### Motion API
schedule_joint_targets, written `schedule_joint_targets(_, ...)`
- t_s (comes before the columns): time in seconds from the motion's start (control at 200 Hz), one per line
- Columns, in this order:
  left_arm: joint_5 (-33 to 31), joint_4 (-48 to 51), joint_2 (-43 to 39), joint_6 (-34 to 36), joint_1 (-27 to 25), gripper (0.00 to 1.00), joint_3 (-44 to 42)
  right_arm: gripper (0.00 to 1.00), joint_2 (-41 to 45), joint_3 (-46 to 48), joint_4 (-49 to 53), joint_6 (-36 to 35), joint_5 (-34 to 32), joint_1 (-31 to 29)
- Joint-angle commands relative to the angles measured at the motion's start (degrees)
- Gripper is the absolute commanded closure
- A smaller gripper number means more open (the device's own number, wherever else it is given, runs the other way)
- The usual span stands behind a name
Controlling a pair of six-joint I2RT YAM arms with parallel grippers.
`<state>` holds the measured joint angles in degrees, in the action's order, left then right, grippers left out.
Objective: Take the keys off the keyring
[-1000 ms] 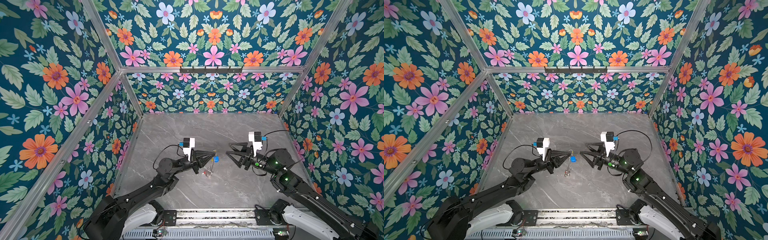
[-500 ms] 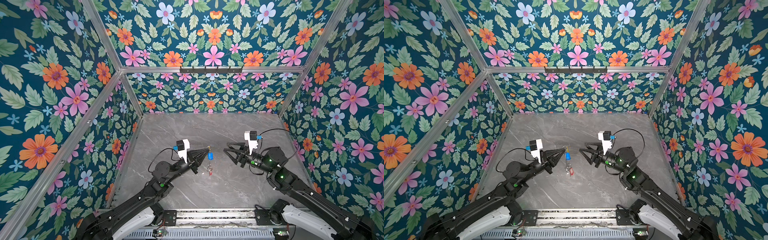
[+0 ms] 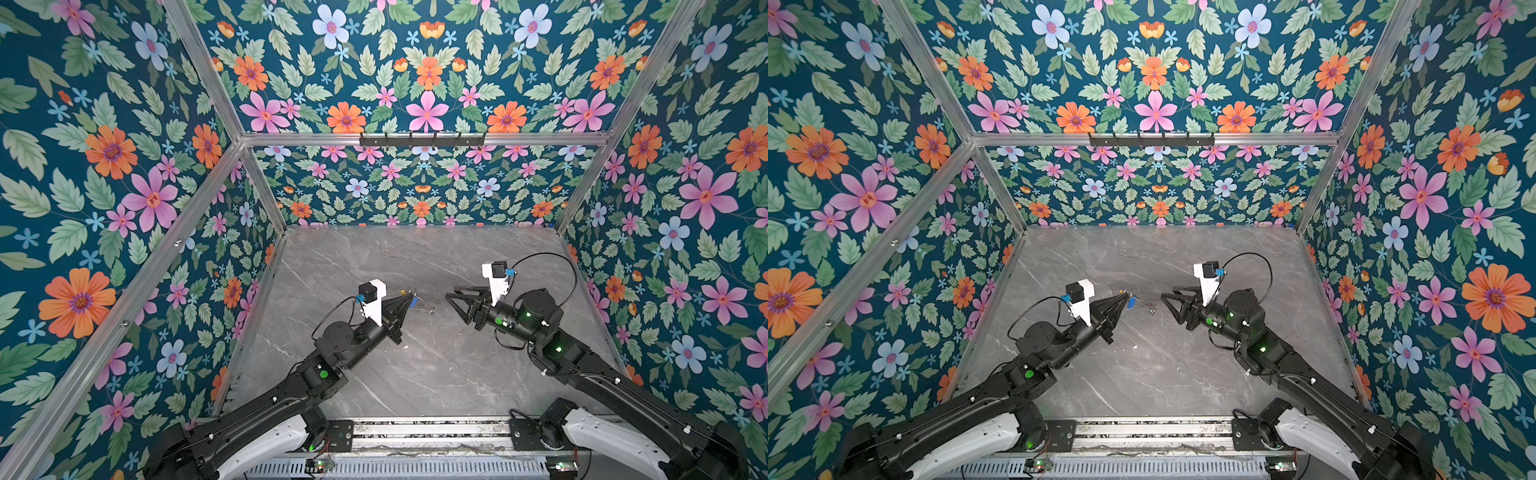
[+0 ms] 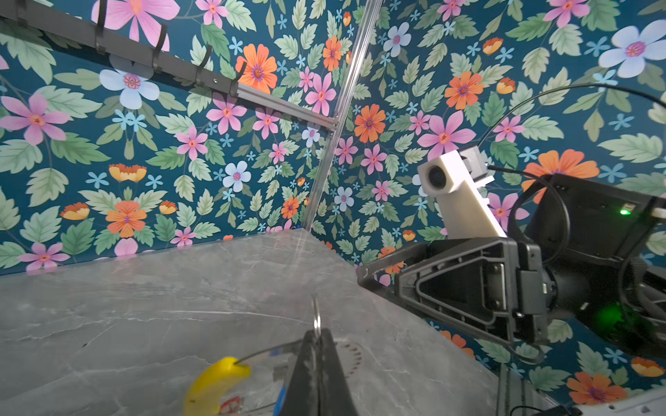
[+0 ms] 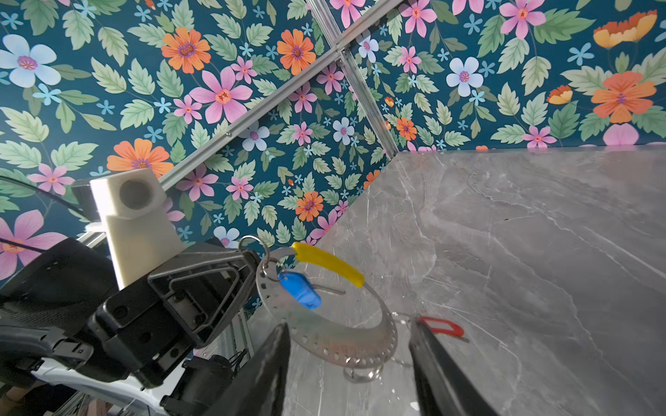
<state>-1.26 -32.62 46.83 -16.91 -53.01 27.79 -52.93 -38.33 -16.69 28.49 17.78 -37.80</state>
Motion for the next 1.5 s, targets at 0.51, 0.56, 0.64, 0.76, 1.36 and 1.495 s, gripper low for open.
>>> schedule_joint_targets(0.51, -0.9, -7.3, -1.4, 8.7, -2.7, 1.0, -3.5, 0.44, -4.4, -0.1, -7.1, -1.5, 8.5, -0.1)
schedule_joint_targets(0.56, -0.8, -7.4, -1.5, 9.1, -2.8, 1.0, -3.5, 0.44, -4.9, -0.1, -7.9, -2.0, 10.3, -0.1)
schedule_joint_targets(0.64, 0.1, -7.7, -1.5, 9.7, -3.0, 1.0, -3.7, 0.44, -5.5, 0.2, -9.6, -2.4, 12.5, -0.1)
schedule_joint_targets(0.76, 1.3, -9.0, -1.7, 10.2, -3.1, 1.0, -4.1, 0.45, -5.9, 0.4, -11.1, -3.1, 13.5, -0.1)
schedule_joint_targets(1.36, 2.7, -10.9, -2.5, 11.8, -3.3, 1.0, -6.0, 0.42, -8.3, -0.4, -13.7, -5.8, 12.6, 0.0)
schedule_joint_targets(1.495, 2.7, -11.3, -2.5, 12.0, -3.3, 1.0, -6.4, 0.42, -6.9, -0.3, -14.4, -7.1, 12.3, -0.1)
